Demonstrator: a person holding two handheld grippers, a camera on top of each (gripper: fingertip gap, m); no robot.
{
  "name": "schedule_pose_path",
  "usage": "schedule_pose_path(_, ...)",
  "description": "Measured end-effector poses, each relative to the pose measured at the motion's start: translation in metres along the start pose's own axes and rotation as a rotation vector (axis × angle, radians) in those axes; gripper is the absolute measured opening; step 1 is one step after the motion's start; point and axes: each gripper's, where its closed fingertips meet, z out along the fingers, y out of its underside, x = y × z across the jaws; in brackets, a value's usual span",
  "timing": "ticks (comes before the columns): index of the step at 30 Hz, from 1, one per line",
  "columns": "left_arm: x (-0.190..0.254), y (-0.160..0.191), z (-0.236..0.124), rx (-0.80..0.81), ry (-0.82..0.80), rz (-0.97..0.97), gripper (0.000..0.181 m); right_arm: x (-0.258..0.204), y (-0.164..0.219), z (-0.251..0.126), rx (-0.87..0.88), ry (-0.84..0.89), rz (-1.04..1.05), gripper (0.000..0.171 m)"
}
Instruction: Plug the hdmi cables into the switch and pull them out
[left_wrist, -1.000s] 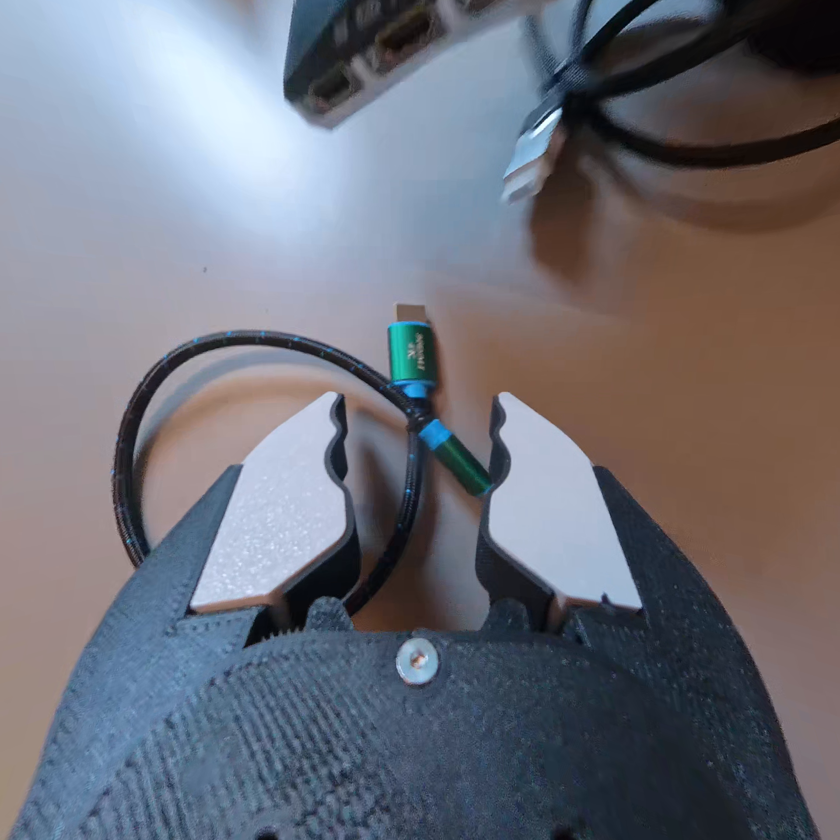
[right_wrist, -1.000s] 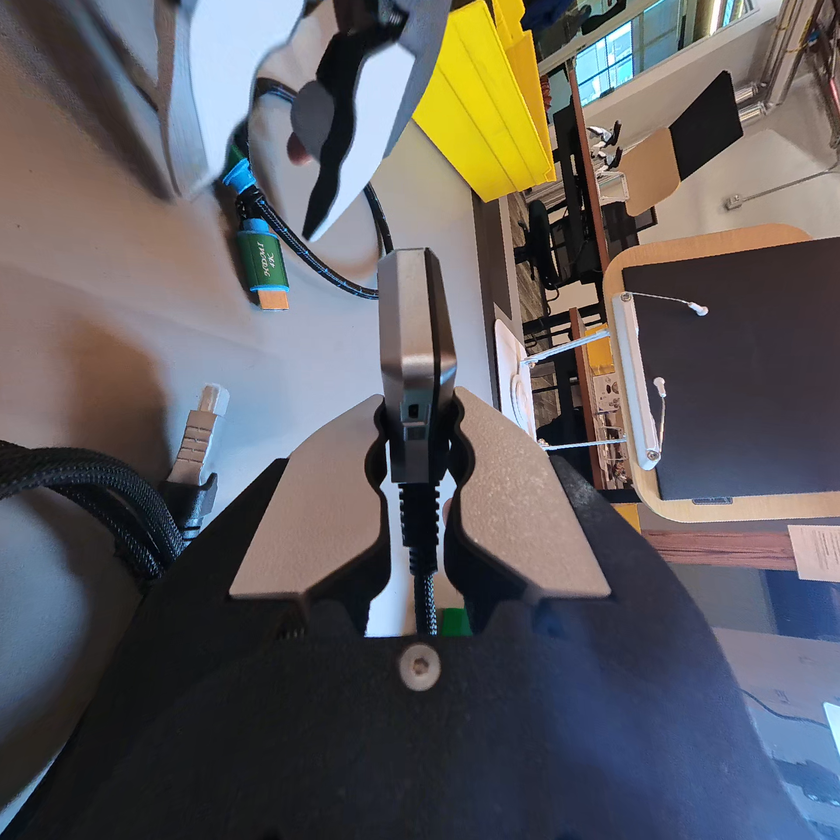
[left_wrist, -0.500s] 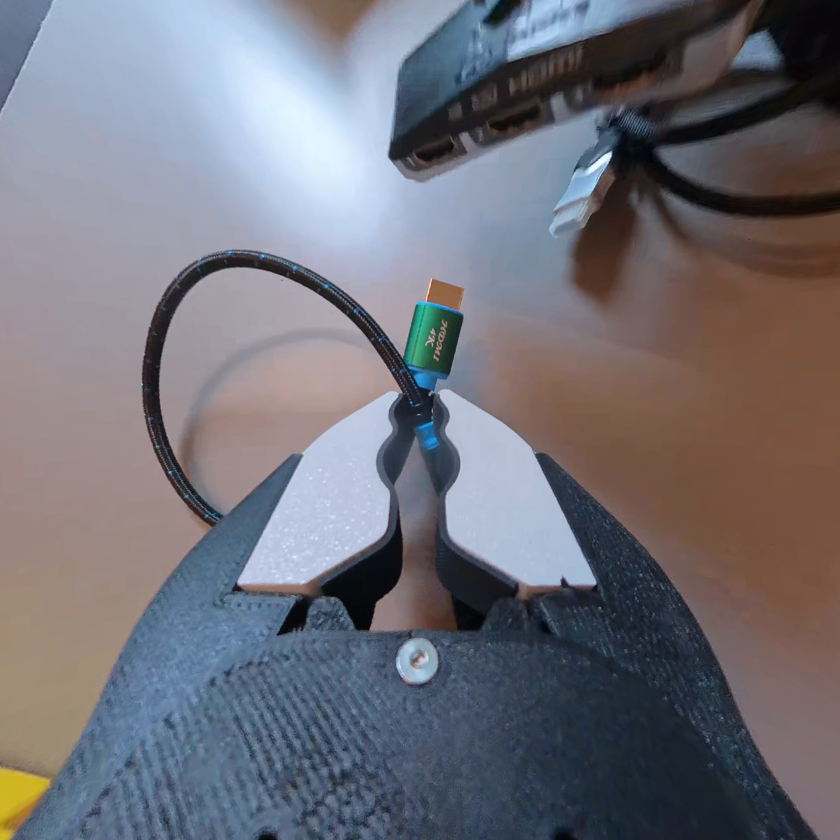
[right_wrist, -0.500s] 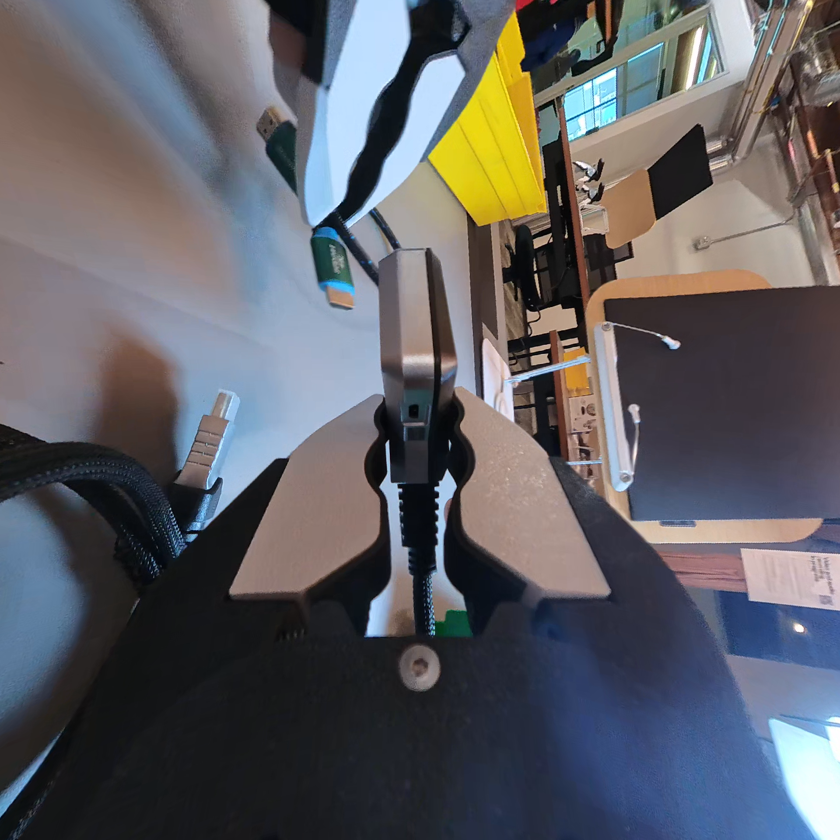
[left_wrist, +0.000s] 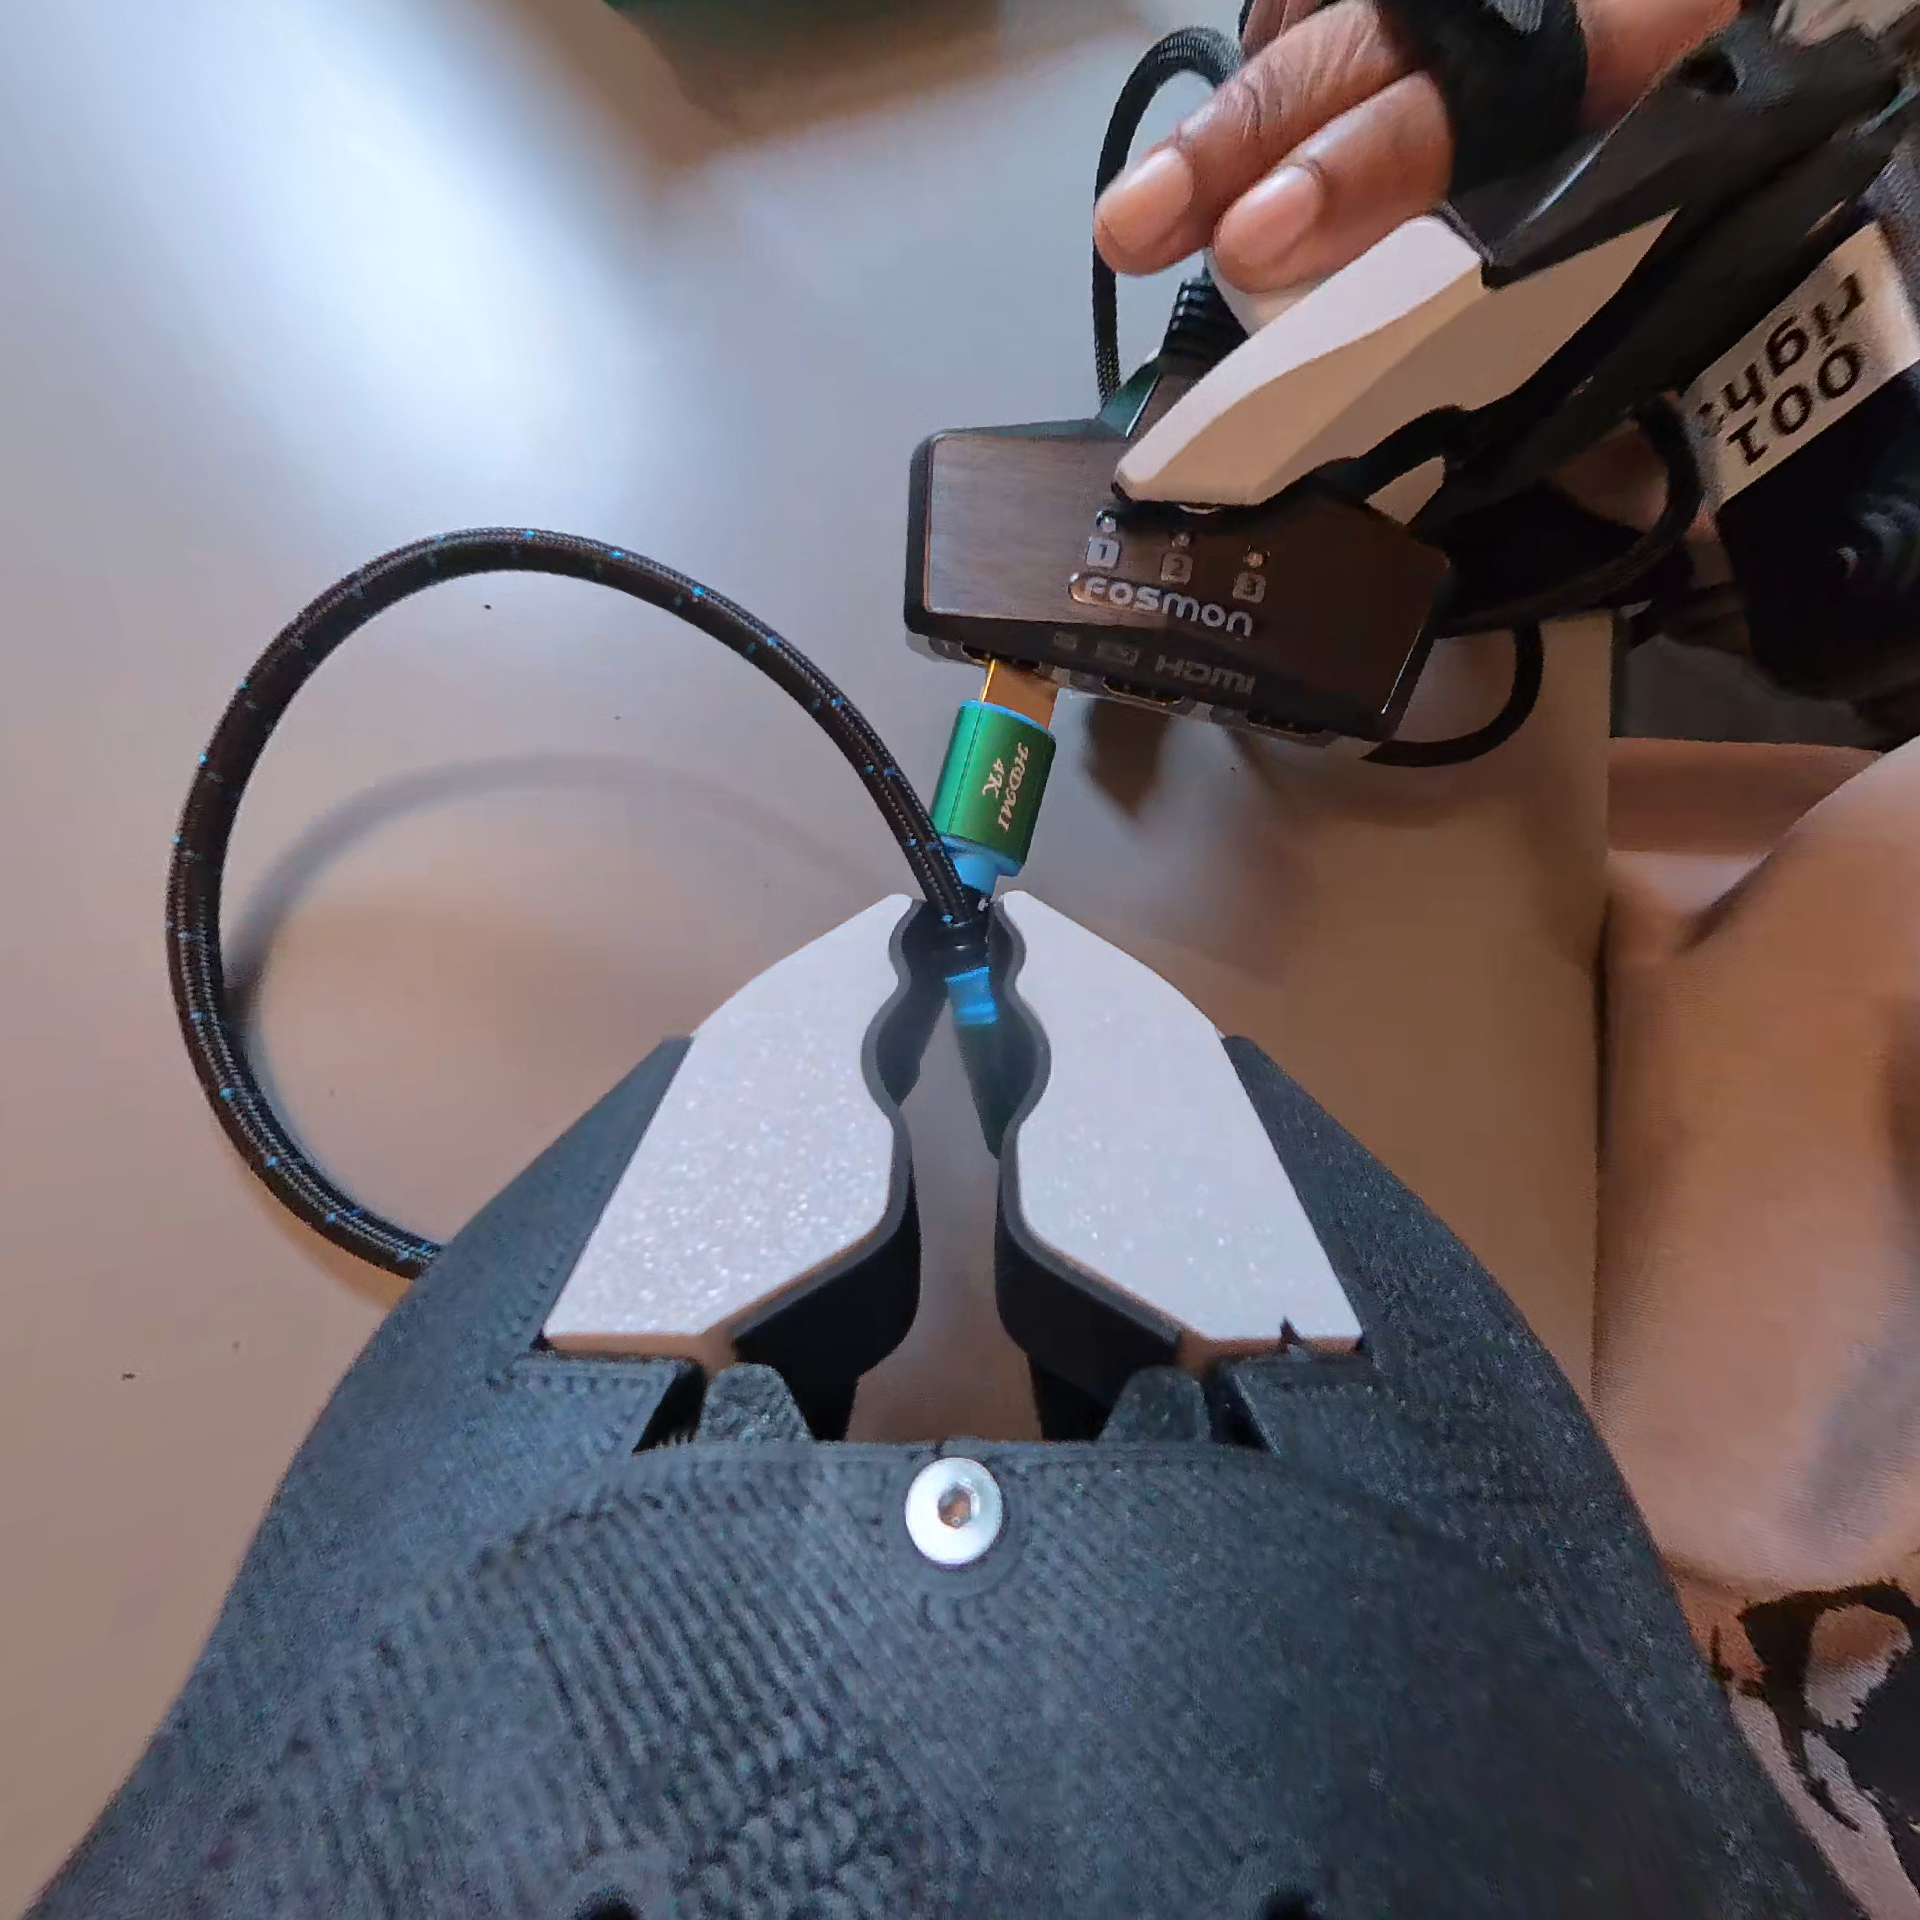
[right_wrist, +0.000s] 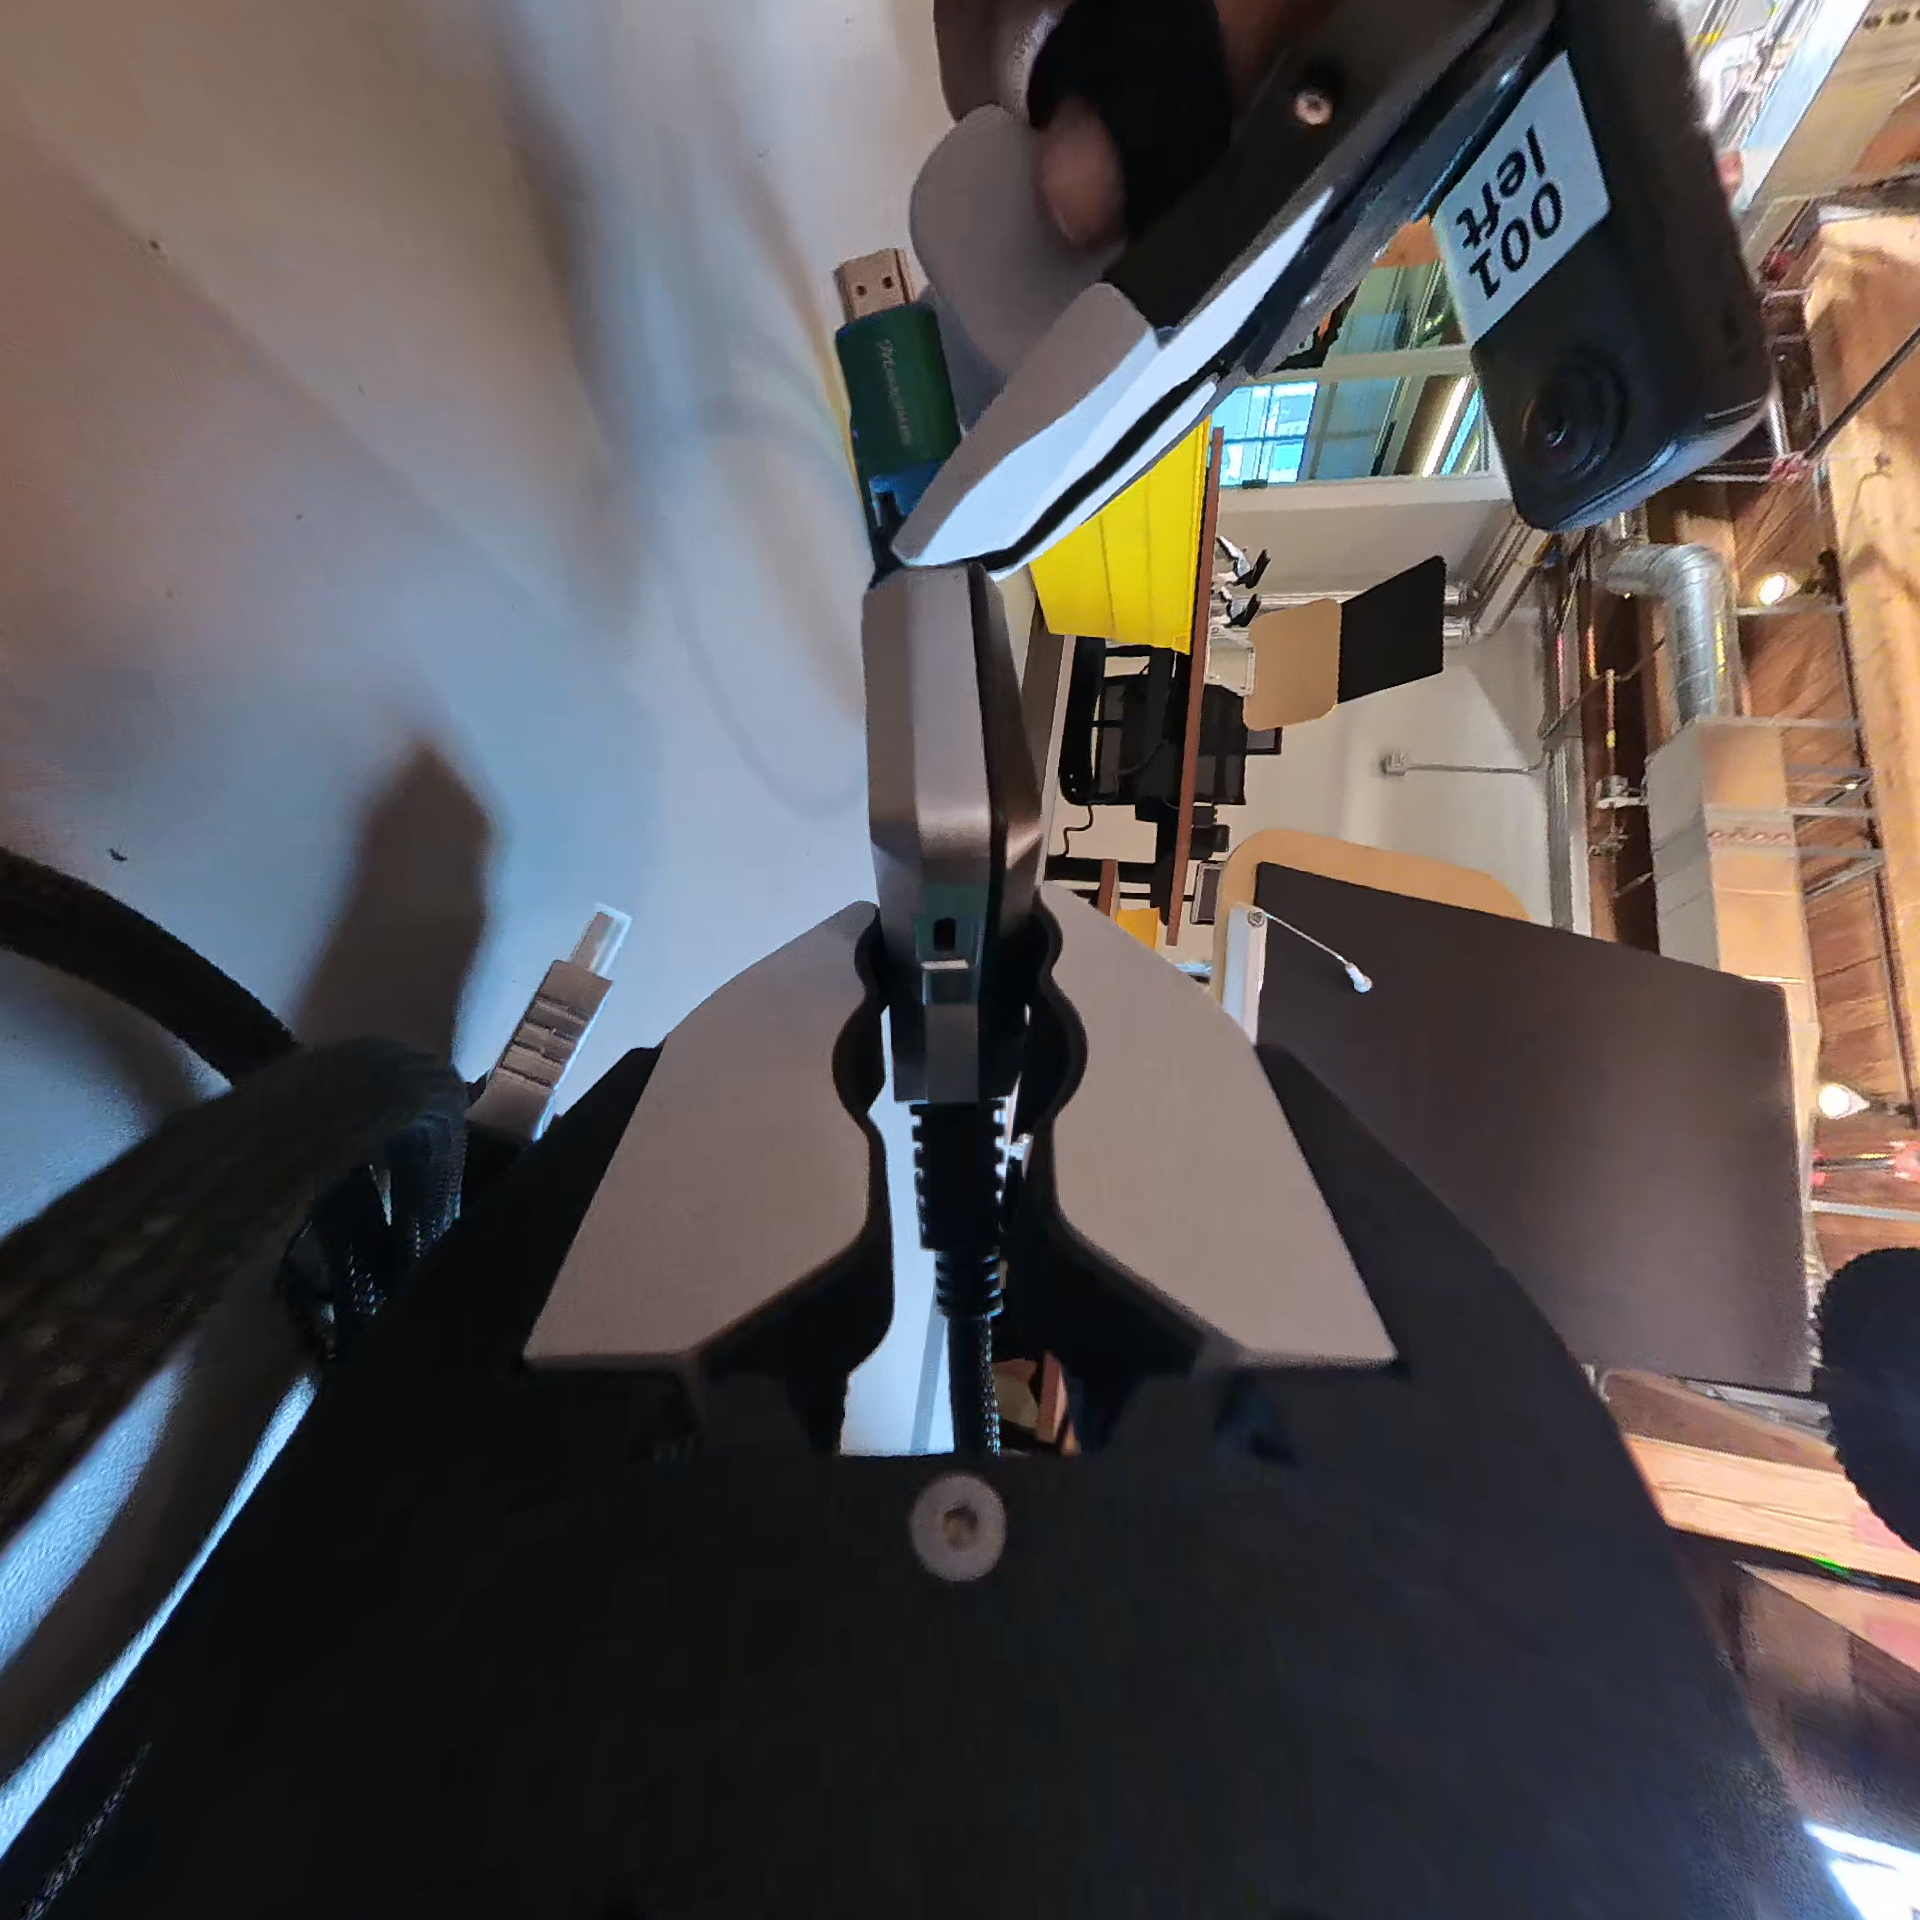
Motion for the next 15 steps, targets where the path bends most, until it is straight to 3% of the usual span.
schedule_pose_path(15,0.0025,0.0014,-0.0068,0.046,0.165,-0.142,0.01,0.0046,-0.0087,-0.0005,-0.003,0.085,-0.088,0.023)
